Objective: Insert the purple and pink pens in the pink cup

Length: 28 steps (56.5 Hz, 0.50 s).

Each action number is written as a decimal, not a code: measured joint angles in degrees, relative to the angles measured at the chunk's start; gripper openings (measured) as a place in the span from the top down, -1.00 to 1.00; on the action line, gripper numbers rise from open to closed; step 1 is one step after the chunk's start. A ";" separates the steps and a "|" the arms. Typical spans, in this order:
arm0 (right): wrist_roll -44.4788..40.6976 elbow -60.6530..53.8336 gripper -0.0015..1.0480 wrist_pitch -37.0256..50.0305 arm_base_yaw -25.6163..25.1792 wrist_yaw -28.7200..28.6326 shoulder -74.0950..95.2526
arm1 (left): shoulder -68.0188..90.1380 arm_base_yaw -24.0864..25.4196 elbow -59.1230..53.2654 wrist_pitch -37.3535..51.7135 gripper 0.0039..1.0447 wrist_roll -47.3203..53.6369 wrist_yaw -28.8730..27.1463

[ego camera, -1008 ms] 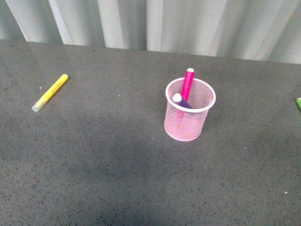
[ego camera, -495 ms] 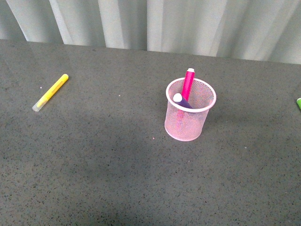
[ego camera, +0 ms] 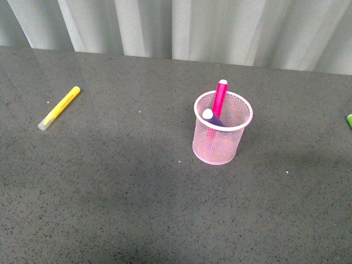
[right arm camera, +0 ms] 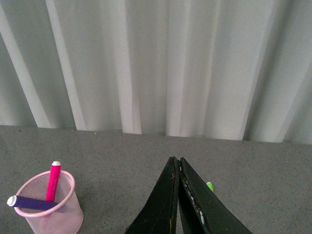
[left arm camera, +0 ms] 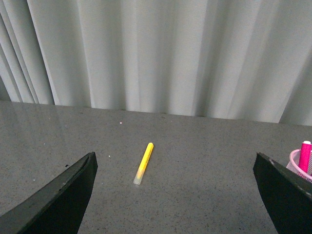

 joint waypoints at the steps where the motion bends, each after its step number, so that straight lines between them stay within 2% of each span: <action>1: 0.00 -0.15 0.93 -0.33 0.00 0.00 -0.50 | 0.00 0.00 0.00 0.00 -0.88 0.00 0.00; 28: 0.02 -2.32 0.93 -6.49 0.00 0.02 -10.25 | 0.00 0.00 0.00 0.00 -0.88 0.00 0.00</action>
